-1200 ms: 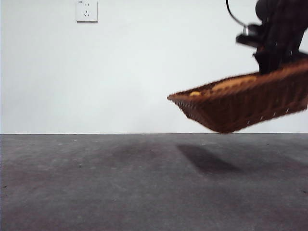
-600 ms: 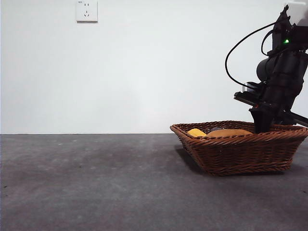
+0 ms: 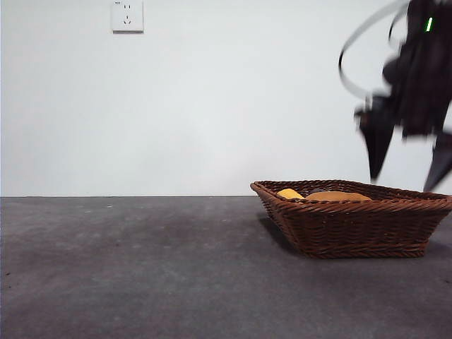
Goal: Help me put the vegetables on the table into the basket
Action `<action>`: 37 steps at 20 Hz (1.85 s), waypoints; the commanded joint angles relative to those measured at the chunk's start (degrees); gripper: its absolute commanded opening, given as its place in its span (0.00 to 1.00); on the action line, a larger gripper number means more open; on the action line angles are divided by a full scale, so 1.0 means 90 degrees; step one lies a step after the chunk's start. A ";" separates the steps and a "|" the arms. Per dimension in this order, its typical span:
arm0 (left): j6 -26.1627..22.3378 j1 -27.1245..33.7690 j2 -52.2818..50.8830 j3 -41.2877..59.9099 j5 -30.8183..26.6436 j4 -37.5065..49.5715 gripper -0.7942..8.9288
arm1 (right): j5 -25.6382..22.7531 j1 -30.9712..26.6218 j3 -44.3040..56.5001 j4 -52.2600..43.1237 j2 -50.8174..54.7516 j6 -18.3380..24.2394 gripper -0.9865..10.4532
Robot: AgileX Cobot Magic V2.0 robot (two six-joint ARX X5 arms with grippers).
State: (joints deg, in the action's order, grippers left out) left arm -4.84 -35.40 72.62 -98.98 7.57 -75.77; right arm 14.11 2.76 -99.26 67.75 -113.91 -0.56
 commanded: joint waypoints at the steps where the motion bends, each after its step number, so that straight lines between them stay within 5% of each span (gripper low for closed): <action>1: -0.0114 0.0022 -0.0022 0.0134 -0.0015 0.0019 0.08 | -0.0075 0.0032 0.0015 0.0075 0.1246 -0.0311 0.44; 2: -0.0141 0.0022 -0.0022 0.0151 -0.0015 0.0019 0.08 | -0.0097 0.0044 0.0015 0.0097 0.1948 -0.0418 0.38; 4: -0.0158 0.0022 -0.0022 0.0151 -0.0015 0.0019 0.08 | -0.0410 0.0185 0.0015 0.0233 0.3291 -0.0503 0.06; 8: -0.0153 0.0022 -0.0158 0.0151 -0.0010 0.0019 0.08 | -0.1367 0.0442 0.0015 0.0814 0.5209 -0.0794 0.09; 14: -0.0085 0.0024 -0.0503 0.0148 0.0012 0.0022 0.08 | -0.1659 0.0447 0.0010 0.1229 0.6628 -0.1010 0.09; 24: -0.0087 0.0024 -0.0289 0.0148 -0.0015 0.0022 0.08 | -0.2310 0.0447 0.0010 0.1229 0.6275 -0.1010 0.09; 29: -0.0695 0.0653 -0.0639 0.0600 -0.0177 0.0092 0.08 | -0.2404 0.0447 0.0010 0.1229 0.5690 -0.1010 0.09; 31: -0.0702 0.1173 -0.1406 0.1819 -0.0007 0.1018 0.08 | -0.2412 0.0444 0.0010 0.1226 0.5382 -0.1010 0.09; 37: -0.0661 0.2909 -0.4680 0.7388 0.0537 0.6319 0.08 | -0.2407 0.0444 0.0010 0.1226 0.4391 -0.1013 0.09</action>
State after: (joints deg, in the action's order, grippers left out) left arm -10.44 -9.06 31.03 -36.34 12.16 -21.41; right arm -7.51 6.74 -99.42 77.58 -74.37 -9.26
